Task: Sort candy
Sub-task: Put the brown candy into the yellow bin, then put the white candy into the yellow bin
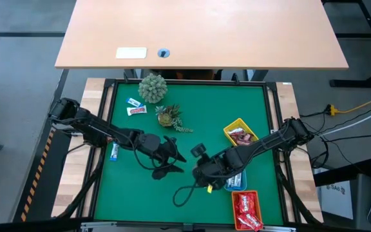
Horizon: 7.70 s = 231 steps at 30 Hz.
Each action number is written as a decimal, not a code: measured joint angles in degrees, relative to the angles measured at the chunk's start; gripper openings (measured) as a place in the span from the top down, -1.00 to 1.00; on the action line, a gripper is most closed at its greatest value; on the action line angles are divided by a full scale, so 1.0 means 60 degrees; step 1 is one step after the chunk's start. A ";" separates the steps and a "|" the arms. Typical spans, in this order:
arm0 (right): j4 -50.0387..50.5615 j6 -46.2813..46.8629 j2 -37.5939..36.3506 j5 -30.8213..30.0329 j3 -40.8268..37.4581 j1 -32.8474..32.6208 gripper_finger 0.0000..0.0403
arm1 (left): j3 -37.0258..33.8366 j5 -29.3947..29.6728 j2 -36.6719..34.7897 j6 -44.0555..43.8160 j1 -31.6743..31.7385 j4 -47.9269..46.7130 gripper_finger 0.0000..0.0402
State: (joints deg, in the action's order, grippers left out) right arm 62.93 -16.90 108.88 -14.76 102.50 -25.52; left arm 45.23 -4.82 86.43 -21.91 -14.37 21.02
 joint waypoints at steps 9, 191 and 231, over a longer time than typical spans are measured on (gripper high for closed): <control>0.4632 0.3079 0.0000 -0.0558 -0.0027 0.0007 0.75 | 0.0000 -0.0004 0.0000 0.0429 0.0000 -0.0011 -0.11; -0.6752 -0.0084 -0.0852 0.0650 -0.2040 0.0505 0.09 | -0.1279 -0.3455 -0.1286 -0.3260 0.0856 0.0521 0.37; -0.6167 -0.0015 -0.0595 0.0390 -0.2047 0.0637 0.87 | -0.1279 -0.1958 -0.1290 -0.2233 0.0743 0.0131 -0.04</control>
State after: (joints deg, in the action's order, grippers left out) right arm 25.93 -16.99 105.31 -12.42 90.21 -21.69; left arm 37.56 -16.57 78.70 -35.31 -9.91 21.81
